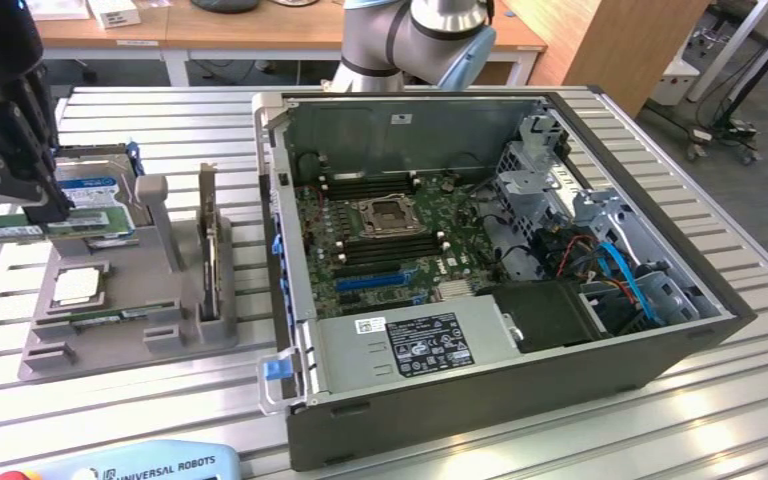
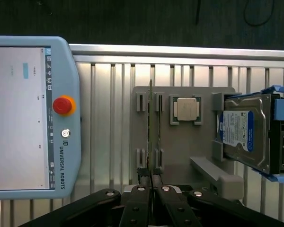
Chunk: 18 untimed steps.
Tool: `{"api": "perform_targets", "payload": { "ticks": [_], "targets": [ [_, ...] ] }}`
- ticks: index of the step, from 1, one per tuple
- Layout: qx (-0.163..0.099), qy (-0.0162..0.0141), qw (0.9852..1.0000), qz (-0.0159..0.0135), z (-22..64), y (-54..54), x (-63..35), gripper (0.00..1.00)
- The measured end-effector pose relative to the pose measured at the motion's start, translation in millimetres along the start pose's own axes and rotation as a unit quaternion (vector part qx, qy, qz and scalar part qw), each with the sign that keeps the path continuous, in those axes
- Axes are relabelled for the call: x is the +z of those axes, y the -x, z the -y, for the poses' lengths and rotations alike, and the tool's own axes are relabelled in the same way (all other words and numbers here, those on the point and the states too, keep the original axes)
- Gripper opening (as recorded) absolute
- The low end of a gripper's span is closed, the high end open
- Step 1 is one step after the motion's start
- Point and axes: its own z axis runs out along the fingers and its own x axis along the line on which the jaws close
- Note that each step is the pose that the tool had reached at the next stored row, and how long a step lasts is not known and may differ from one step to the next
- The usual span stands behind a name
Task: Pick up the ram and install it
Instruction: 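Pick up the ram and move it above insertion slot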
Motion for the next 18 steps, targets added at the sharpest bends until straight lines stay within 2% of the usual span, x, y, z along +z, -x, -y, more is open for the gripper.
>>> {"api": "perform_targets", "payload": {
  "ticks": [12, 18],
  "targets": [
    [0.000, 0.0000, 1.0000, 0.0000, -0.4, 0.4, -20.0, 0.12],
    [0.000, 0.0000, 1.0000, 0.0000, -0.4, 0.5, -21.9, 0.12]
  ]
}}
